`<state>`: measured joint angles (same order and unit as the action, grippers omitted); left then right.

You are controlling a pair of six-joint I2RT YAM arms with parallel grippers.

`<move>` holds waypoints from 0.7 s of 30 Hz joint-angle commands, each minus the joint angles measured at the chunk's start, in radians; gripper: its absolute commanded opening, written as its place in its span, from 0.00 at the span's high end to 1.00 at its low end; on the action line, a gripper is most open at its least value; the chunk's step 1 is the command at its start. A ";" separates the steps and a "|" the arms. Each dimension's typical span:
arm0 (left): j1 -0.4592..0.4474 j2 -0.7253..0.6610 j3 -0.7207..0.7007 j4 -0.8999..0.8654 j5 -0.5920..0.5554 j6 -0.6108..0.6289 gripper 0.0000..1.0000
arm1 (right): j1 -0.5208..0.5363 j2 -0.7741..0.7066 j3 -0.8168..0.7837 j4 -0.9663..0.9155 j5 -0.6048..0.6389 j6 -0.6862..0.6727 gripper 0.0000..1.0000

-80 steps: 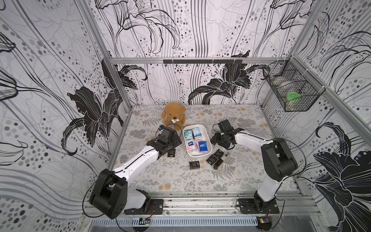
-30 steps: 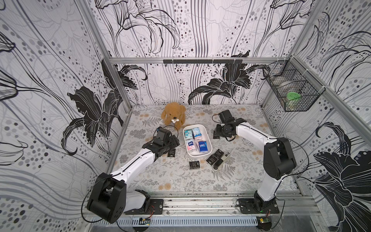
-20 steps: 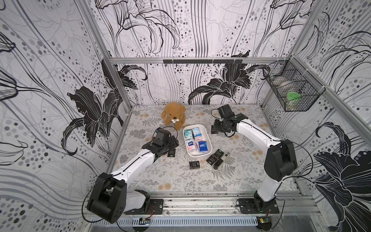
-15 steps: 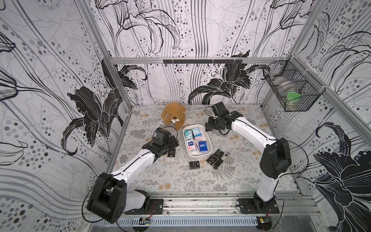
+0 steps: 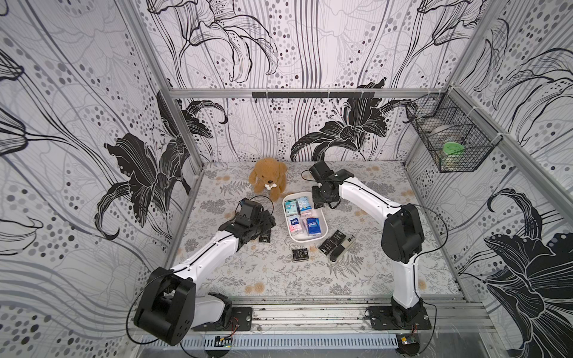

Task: Put the pocket tissues into the storage box
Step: Place the pocket tissues in the storage box.

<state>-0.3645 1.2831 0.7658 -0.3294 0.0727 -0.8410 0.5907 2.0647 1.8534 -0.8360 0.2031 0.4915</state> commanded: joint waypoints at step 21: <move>0.014 -0.041 -0.025 0.023 0.005 -0.004 0.29 | 0.017 0.093 0.120 -0.045 -0.006 -0.027 0.64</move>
<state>-0.3580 1.2591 0.7547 -0.3290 0.0742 -0.8410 0.6006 2.1517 1.9377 -0.8570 0.1993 0.4717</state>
